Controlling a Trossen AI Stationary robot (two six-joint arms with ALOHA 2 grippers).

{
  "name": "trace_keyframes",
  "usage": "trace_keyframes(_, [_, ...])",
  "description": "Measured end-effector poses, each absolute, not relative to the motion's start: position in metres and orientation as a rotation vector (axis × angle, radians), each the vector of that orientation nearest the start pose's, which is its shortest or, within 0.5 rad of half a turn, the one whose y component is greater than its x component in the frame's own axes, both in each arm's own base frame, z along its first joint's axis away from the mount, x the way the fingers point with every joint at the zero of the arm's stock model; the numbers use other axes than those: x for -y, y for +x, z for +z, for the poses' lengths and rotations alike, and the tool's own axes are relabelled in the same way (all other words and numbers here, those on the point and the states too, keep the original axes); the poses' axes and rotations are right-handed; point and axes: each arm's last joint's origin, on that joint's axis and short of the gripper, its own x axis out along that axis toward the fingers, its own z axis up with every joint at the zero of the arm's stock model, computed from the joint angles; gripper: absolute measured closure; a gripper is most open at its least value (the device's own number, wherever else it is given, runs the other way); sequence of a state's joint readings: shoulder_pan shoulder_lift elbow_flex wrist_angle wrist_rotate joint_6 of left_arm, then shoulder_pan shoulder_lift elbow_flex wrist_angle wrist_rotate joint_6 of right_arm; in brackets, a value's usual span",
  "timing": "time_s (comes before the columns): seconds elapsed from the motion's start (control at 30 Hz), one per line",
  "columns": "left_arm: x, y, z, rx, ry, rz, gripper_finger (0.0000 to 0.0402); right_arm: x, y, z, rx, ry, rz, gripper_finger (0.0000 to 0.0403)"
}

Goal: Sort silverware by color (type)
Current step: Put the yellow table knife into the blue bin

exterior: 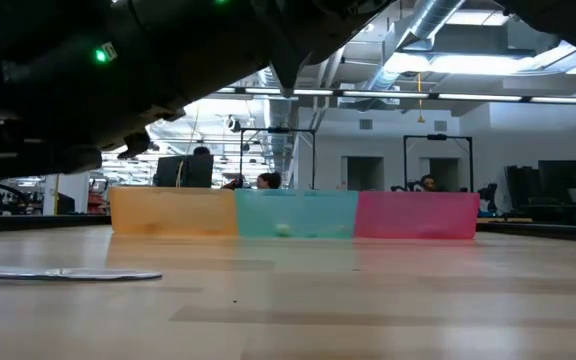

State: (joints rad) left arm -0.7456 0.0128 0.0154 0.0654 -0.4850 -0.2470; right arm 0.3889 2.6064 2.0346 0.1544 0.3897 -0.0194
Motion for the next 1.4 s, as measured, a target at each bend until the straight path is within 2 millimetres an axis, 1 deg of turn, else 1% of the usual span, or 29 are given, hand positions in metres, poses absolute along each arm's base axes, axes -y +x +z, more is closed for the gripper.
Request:
trace_keyframes(0.23, [0.054,0.078,0.174,0.023,-0.285,-0.266,0.0312,-0.208,0.533,0.118,-0.382,-0.172,0.008,0.0164])
trace_keyframes(0.53, [0.054,0.078,0.174,0.023,-0.285,-0.266,0.0312,-0.206,0.534,0.118,-0.380,-0.123,-0.005,0.0164])
trace_keyframes(0.67, [0.054,0.078,0.174,0.023,-0.285,-0.266,0.0312,-0.208,0.535,0.102,-0.382,-0.102,-0.008,0.0164])
trace_keyframes(0.73, [0.054,0.078,0.174,0.023,-0.285,-0.266,0.0312,-0.210,0.535,0.088,-0.392,-0.103,0.009,0.0164])
trace_keyframes(0.8, [0.054,0.078,0.174,0.023,-0.285,-0.266,0.0312,-0.212,0.534,0.080,-0.394,-0.102,0.012,0.0164])
trace_keyframes(0.97, [0.054,0.078,0.174,0.023,-0.285,-0.266,0.0312,-0.211,0.535,0.073,-0.397,-0.081,0.015,0.0164])
trace_keyframes(1.27, [0.054,0.078,0.174,0.023,-0.285,-0.266,0.0312,-0.196,0.539,0.070,-0.443,0.036,-0.011,0.0165])
trace_keyframes(1.4, [0.054,0.078,0.174,0.023,-0.285,-0.266,0.0312,-0.191,0.540,0.069,-0.461,0.072,-0.024,0.0187])
